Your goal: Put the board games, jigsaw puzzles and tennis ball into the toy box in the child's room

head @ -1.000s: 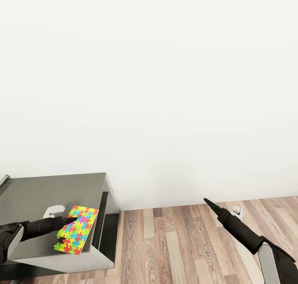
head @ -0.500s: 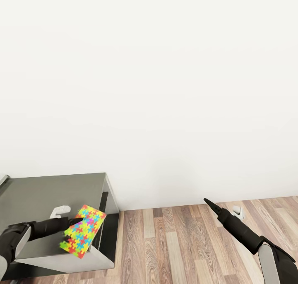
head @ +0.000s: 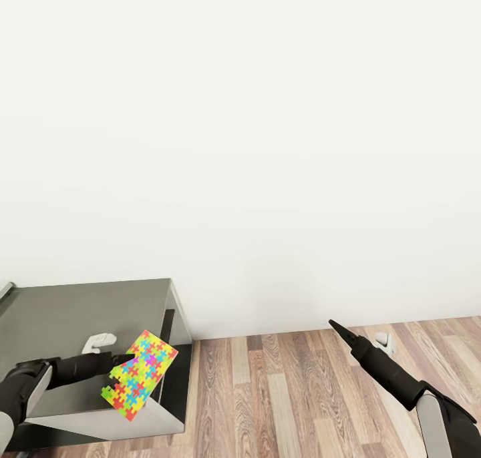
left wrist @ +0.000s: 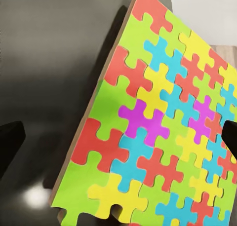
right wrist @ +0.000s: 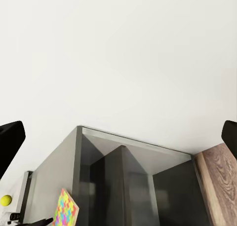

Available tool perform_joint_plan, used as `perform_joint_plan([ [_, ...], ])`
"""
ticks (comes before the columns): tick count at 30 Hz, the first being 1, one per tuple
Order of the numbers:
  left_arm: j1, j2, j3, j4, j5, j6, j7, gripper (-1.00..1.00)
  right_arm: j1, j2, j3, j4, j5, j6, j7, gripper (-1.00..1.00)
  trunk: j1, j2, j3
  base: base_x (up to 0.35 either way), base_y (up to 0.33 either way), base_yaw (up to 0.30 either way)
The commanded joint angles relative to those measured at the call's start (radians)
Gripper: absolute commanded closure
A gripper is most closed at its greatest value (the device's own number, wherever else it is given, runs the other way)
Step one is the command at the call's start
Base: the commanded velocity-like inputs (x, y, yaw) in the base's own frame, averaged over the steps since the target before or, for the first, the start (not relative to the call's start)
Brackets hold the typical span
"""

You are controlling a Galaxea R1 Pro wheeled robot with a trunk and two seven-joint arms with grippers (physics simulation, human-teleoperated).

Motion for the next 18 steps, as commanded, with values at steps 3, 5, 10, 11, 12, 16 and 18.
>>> perform_joint_plan([
  [3, -0.001, 0.000, 0.006, 0.000, -0.003, 0.009, -0.006, -1.00, -0.001, 0.001, -0.002, 0.000, -0.002, 0.006, 0.002, -1.00, 0.001, -0.002, -0.002, 0.000, 0.000, 0.000],
  [5, -0.001, 0.000, 0.006, 0.000, -0.003, 0.009, -0.006, -1.00, -0.001, 0.001, -0.002, 0.000, -0.002, 0.006, 0.002, -1.00, 0.001, -0.002, -0.002, 0.000, 0.000, 0.000],
  [10, -0.001, 0.000, 0.006, 0.000, -0.004, 0.009, -0.006, -1.00, -0.001, 0.001, -0.002, 0.000, -0.002, 0.006, 0.002, -1.00, 0.001, -0.002, -0.002, 0.000, 0.000, 0.000],
  [11, -0.001, 0.000, 0.006, 0.000, -0.004, 0.009, -0.006, -1.00, -0.001, 0.001, -0.002, 0.000, -0.002, 0.005, 0.001, -1.00, 0.001, -0.002, -0.002, 0.000, 0.000, 0.000],
  [12, -0.001, 0.000, 0.006, 0.001, -0.004, 0.009, -0.006, -1.00, -0.001, 0.001, -0.002, 0.000, -0.002, 0.005, 0.001, -1.00, 0.001, -0.002, -0.002, 0.000, 0.000, 0.000],
  [16, -0.001, 0.003, 0.006, 0.000, -0.005, 0.008, -0.006, -1.00, -0.001, 0.001, -0.001, 0.000, -0.001, 0.004, -0.003, -1.00, 0.001, -0.002, -0.002, 0.000, 0.000, 0.000],
  [18, -0.001, 0.007, 0.008, 0.000, -0.005, 0.008, -0.006, -1.00, -0.001, 0.001, 0.000, 0.001, -0.002, 0.004, -0.005, -1.00, 0.001, -0.002, -0.002, 0.000, 0.000, 0.000],
])
